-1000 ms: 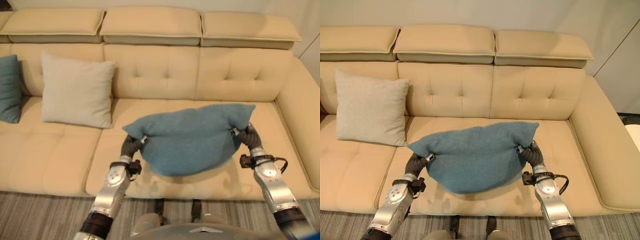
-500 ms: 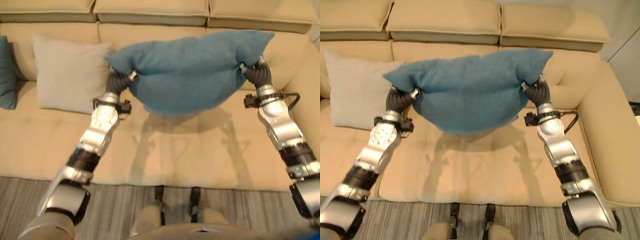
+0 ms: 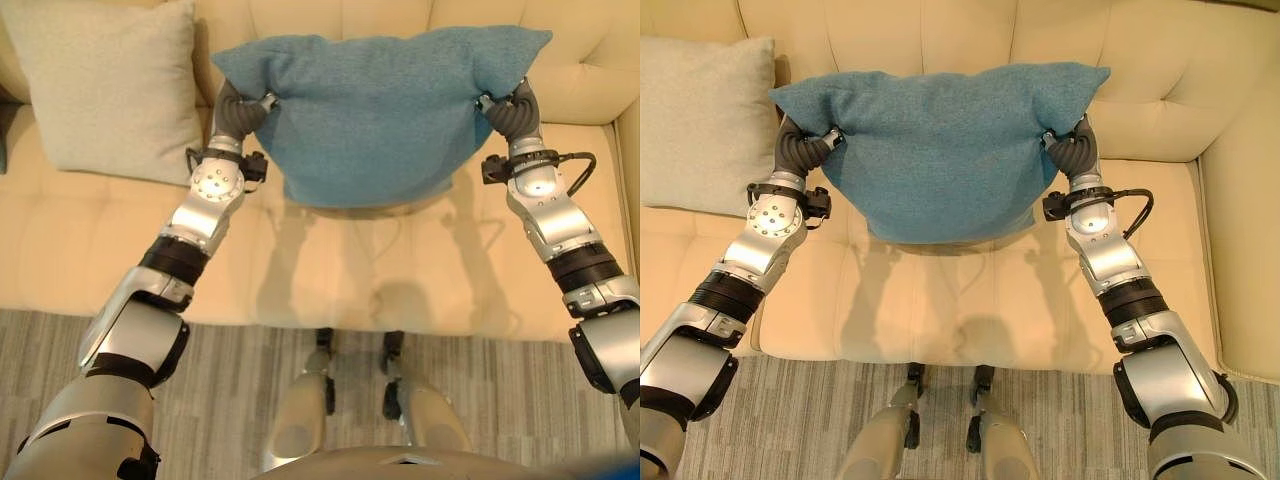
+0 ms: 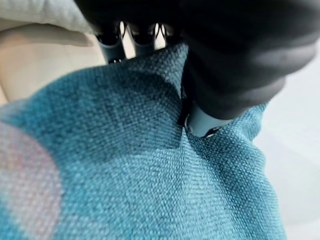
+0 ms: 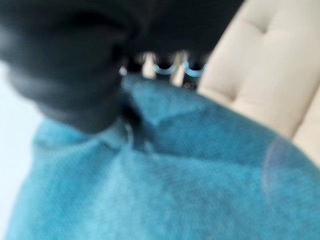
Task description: Pick up all the scattered cushions and arrange them neatly on the sofa.
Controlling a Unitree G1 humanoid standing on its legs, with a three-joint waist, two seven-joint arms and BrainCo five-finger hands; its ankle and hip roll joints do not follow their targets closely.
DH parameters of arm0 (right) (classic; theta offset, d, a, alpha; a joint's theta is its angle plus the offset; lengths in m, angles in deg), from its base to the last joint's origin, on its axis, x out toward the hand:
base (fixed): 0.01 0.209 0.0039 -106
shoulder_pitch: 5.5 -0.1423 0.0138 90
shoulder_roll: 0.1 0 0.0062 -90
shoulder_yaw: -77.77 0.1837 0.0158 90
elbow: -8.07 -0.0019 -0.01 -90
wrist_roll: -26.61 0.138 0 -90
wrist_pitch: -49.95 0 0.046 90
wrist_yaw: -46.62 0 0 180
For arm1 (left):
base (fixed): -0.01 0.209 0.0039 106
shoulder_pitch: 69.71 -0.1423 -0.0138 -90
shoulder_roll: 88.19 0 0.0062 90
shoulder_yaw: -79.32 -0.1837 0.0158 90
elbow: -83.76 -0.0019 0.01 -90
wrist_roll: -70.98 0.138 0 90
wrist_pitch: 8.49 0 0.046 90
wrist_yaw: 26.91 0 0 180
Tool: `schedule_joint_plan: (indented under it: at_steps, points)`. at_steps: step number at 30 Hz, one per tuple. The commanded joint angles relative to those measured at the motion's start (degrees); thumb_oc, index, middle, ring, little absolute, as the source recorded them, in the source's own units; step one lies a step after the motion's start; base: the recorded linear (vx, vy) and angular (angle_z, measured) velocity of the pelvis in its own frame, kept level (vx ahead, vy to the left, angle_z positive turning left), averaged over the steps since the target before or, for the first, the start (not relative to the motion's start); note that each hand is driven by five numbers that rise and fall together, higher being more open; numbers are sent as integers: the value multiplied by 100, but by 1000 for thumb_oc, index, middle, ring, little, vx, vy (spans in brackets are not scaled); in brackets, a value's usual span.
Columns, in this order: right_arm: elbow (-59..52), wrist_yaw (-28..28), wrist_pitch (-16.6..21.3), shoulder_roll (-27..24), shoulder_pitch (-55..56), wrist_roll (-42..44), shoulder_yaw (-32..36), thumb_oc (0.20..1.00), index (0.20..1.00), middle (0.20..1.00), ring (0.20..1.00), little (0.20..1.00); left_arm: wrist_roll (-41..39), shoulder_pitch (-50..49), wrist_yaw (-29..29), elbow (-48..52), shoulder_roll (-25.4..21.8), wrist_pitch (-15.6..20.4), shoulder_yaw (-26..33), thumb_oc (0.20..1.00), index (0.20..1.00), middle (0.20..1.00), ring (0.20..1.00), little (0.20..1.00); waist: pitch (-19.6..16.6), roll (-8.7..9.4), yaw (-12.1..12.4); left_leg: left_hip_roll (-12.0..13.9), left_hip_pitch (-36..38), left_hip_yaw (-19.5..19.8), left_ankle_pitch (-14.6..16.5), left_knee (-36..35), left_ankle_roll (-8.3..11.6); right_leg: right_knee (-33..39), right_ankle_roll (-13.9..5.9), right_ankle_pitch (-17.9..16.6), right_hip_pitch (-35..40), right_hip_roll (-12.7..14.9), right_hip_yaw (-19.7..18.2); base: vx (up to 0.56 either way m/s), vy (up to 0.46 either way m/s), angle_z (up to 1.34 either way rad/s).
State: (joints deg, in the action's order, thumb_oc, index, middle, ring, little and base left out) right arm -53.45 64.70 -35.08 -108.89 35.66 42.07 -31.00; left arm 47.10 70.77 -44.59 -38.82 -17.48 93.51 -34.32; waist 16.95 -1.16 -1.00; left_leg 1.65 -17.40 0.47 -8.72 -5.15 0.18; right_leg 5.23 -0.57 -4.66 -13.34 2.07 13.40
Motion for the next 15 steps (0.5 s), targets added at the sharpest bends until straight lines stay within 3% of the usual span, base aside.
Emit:
schedule_joint_plan:
  at_steps: [1,15]
  points:
    - [146,494,466,-331,-757,196,283,200,200,200,200,200,-73,821,-441,-521,-518,468,416,200,200,200,200,200,-218,190,-105,-77,156,-259,953,237,94,-382,-294,638,-243,325,-176,0,0,0]
    - [206,662,568,-404,-1189,208,288,200,200,200,200,200,-275,1272,-540,-518,-472,600,350,200,200,200,200,200,-112,222,-161,-114,-244,-300,972,423,117,-422,-328,573,-584,360,-206,14,-1,0]
